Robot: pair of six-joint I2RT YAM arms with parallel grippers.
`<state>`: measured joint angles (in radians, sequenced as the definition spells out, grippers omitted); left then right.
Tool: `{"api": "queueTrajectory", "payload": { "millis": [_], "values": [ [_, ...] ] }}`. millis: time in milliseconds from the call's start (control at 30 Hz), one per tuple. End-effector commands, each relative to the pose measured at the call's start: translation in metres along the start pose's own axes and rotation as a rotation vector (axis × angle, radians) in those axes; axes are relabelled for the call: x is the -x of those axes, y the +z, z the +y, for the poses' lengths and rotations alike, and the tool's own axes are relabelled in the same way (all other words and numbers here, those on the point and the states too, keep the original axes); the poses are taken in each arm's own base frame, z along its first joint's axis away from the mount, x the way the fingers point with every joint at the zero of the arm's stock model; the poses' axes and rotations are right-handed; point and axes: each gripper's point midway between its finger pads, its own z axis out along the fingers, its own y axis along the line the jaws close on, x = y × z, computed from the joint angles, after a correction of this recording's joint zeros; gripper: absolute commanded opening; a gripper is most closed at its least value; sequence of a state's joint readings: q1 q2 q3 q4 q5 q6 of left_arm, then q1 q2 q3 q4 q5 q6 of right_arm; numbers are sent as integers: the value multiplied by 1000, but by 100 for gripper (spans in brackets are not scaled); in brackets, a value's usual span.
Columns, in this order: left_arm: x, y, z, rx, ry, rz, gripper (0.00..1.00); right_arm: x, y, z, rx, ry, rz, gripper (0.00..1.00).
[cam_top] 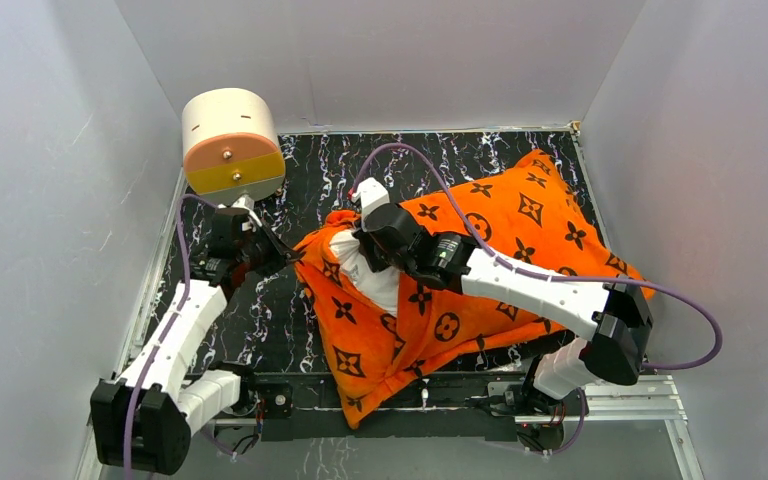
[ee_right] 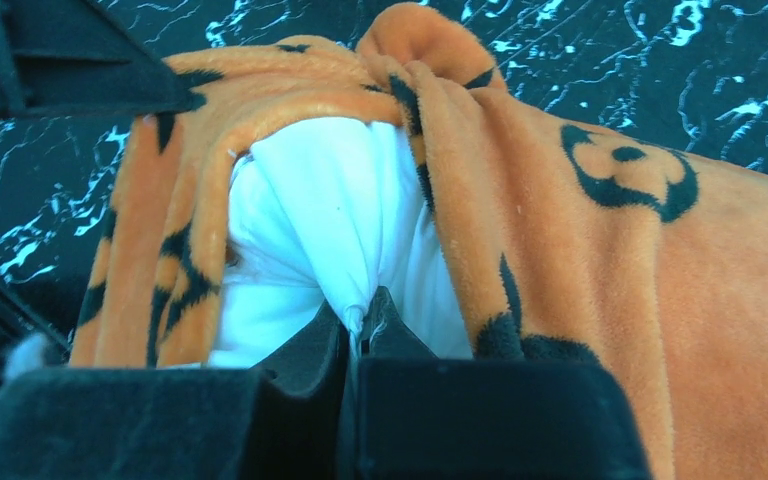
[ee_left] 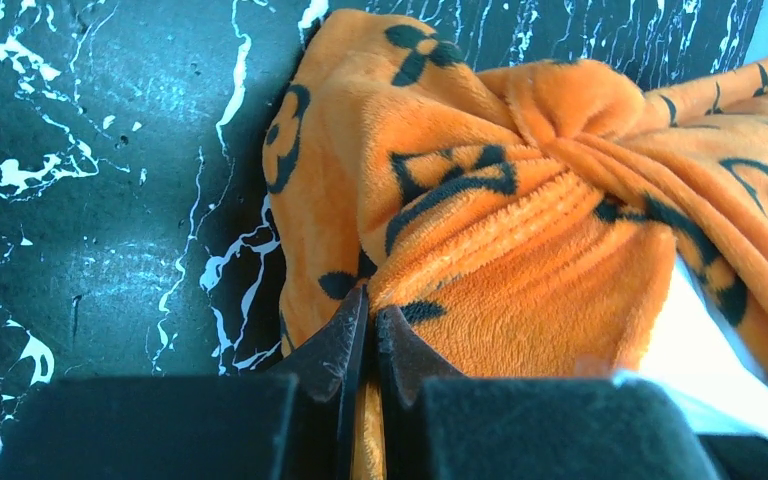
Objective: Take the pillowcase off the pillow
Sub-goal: Remove the pillow from the pillowcase.
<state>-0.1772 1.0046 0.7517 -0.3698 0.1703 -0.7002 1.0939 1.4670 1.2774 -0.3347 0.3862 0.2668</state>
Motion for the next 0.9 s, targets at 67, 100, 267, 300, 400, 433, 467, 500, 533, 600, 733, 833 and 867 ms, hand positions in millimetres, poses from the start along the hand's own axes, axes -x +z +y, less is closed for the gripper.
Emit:
{"api": "queueTrajectory", "payload": {
  "millis": [67,100,267,300,400,433,467,500,533,600,733,833,867],
  "values": [
    [21,26,92,332,-82,-35,0,62,-59,7,154,41,-187,0],
    [19,30,94,337,-88,-21,0,66,-61,8,158,50,-200,0],
    [5,40,120,417,-125,3,0,91,-82,9,190,81,-306,0],
    [0,42,124,432,-141,9,0,97,-85,2,162,111,-335,0],
    [-12,49,124,401,-170,36,0,107,-93,-14,89,172,-394,0],
    [-15,50,126,406,-172,38,0,110,-96,-14,90,184,-402,0],
    [-17,50,130,416,-166,35,0,112,-98,-14,96,197,-409,0],
    [-19,49,134,430,-161,38,0,114,-99,-14,96,209,-419,0],
    [-20,49,136,438,-158,44,0,115,-99,-14,97,218,-433,0],
    [-23,50,134,424,-162,52,0,115,-95,-16,87,228,-448,0],
    [-27,47,132,407,-152,51,0,131,-104,-15,107,275,-522,0],
    [-38,50,156,511,-175,44,0,147,-114,-34,20,334,-602,0],
    [-45,51,160,514,-185,53,0,157,-124,-40,5,349,-660,0]
  ]
}}
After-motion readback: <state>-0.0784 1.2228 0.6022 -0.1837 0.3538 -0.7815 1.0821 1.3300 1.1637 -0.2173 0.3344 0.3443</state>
